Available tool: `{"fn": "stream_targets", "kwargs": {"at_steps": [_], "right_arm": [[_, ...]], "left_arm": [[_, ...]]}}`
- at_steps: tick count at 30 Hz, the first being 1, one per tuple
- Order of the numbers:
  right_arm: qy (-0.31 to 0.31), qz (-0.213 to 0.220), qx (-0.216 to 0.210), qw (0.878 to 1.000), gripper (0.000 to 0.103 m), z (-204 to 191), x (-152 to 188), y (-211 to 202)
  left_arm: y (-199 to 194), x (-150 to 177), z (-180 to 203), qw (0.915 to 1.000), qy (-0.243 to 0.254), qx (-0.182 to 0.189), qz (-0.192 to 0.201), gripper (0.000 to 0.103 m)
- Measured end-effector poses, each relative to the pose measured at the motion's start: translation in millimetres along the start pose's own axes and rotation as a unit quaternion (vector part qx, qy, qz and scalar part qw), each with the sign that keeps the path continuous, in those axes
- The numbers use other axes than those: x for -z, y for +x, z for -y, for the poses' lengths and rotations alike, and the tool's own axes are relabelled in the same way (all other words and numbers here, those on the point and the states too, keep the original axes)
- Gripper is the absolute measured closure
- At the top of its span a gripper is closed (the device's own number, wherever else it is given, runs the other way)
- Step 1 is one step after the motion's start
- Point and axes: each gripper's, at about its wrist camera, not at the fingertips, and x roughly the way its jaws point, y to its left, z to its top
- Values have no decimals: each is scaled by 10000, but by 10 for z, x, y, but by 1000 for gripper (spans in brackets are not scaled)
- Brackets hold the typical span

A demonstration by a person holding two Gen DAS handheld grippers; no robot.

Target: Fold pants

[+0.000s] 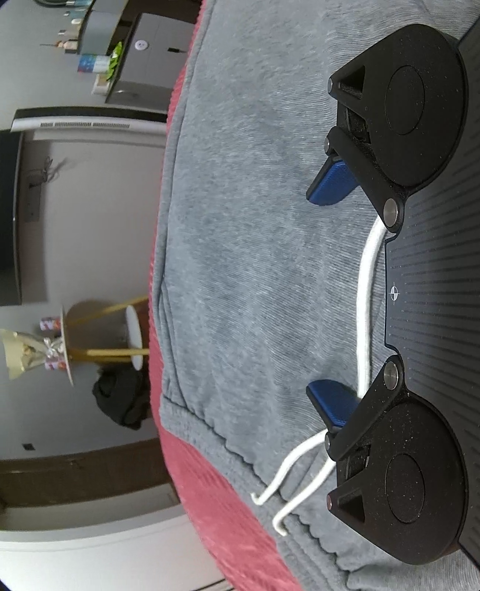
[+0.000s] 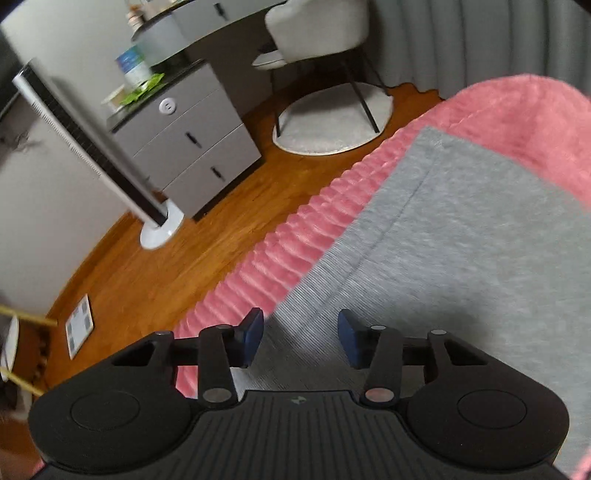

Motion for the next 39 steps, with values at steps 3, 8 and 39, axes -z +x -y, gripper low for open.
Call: {"fn": "stream_targets", "kwargs": {"at_steps": [3,8,39], "right_arm": [[-8,157,481,9987,89,-42,69,121],[127,467,81,9988,101,132,153,-154],[-2927,962,317,9508,65,1376,828,-1038]], "left_arm": [[20,6,-38,9999,-111,88,-22,0],[15,-4,-101,9994,-181,284,-9,0],[1141,-1109,-230,8807,-3450,2651,-1871,26]]}}
